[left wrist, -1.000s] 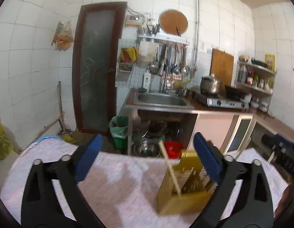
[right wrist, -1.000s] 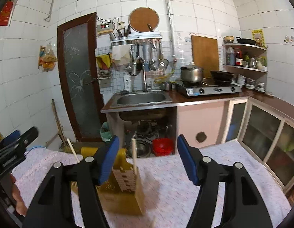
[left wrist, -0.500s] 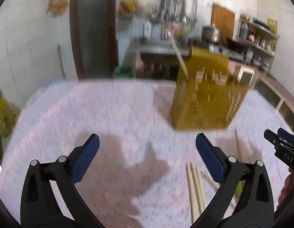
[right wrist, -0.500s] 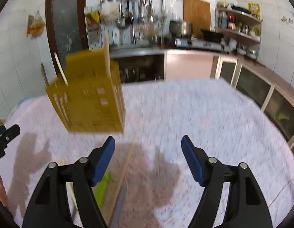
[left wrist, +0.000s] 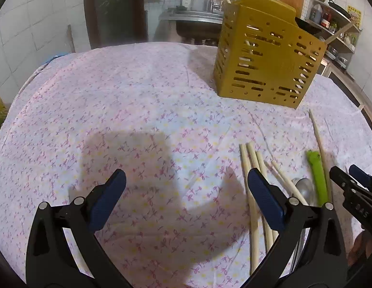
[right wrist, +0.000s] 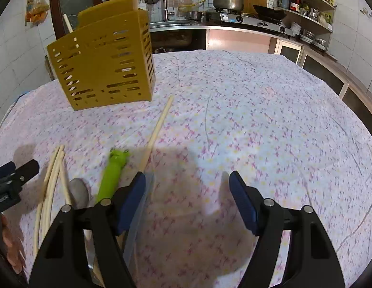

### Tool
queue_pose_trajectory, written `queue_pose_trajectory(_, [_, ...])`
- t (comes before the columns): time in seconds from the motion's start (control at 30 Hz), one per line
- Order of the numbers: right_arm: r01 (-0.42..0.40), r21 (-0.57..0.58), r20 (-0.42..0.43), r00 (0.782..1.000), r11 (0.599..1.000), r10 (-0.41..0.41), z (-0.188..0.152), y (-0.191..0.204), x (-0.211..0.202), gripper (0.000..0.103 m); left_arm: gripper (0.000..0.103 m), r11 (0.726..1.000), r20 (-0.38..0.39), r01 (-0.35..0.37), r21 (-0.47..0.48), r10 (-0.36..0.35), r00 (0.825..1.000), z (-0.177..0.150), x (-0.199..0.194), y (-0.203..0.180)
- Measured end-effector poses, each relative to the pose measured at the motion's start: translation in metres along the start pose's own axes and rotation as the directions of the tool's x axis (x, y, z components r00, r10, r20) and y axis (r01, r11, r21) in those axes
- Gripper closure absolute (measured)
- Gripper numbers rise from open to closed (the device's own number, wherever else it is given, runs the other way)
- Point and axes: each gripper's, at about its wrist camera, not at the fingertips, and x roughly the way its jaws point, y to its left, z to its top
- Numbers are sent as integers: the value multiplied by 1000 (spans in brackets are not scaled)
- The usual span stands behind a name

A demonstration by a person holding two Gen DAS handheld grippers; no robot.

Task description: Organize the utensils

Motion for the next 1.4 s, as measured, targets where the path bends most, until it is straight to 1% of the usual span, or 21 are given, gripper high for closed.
queue_pose_trajectory(0.13, [-9, -6, -16, 1000, 1000, 9, -9, 5, -5, 32, 5, 1000, -28, -2, 24, 3, 1000, -6, 5, -4])
queue_pose_trajectory(0.2, [-2, -17, -30, 1000, 1000, 2, -15, 8, -6, 32, 5, 999, -33, -6, 34, 7, 999, -7, 5, -5])
queue_pose_trajectory(0.27, [12, -23, -28, 1000, 1000, -13, -19, 10, -8, 33, 5, 999, -30, -4, 34, 5, 1000, -7, 4, -5])
queue_pose_trajectory(0.3, [16, -23, -28, 999, 1000, -17, -20, 10, -10, 35, 5, 999, -32, -2, 32, 3, 999, -7, 4, -4])
queue_pose_trajectory(0.33, [12, -21, -29, 999, 1000, -12, -20, 11, -11, 41, 5, 1000, -34, -1, 30, 2, 999, -7, 5, -4])
queue_pose_trajectory(0.37, [5, -20, -31, 999, 1000, -6, -21, 11, -11, 44, 5, 1000, -35, 1, 27, 0, 999, -7, 5, -4])
queue_pose_trajectory(0.43, [-2, -31, -31, 1000, 1000, 1, -22, 14, -12, 55, 5, 1000, -32, 4, 23, -4, 999, -6, 4, -3])
queue_pose_trajectory(0.47, [-3, -37, -30, 1000, 999, 2, -21, 16, -11, 57, 5, 1000, -32, 5, 22, -4, 999, -6, 5, -4])
queue_pose_trajectory(0.53, [-15, -40, -27, 1000, 999, 14, -20, 18, -10, 67, 5, 1000, -29, 8, 21, -7, 1000, -6, 4, -4])
queue_pose_trajectory(0.57, [-23, -39, -27, 999, 999, 22, -20, 19, -9, 70, 5, 1000, -23, 10, 20, -9, 1000, -6, 3, -4])
queue_pose_trajectory(0.63, [-32, -50, -25, 999, 998, 30, -18, 19, -9, 84, 5, 1000, -7, 16, 20, -16, 1000, -6, -1, -5])
queue_pose_trajectory(0.67, [-26, -62, -24, 999, 998, 24, -18, 19, -9, 86, 5, 1000, -1, 23, 20, -23, 1000, -6, -2, -5])
queue_pose_trajectory(0.77, [-35, -60, -30, 999, 998, 33, -16, 14, -8, 87, 5, 999, 5, 37, 33, -38, 999, -6, -4, -8])
queue_pose_trajectory(0.9, [-46, -51, -32, 998, 998, 45, -13, 9, -8, 87, 5, 997, -34, 28, 69, -26, 999, -8, 2, -14])
queue_pose_trajectory(1.17, [-55, -24, -43, 998, 998, 54, -10, 10, -6, 87, 5, 997, -40, 29, 67, -27, 999, -9, 4, -11])
queue_pose_trajectory(1.4, [-63, 1, -46, 997, 998, 63, -17, 6, -11, 87, 5, 997, -46, 8, 82, -4, 999, -12, 4, -15])
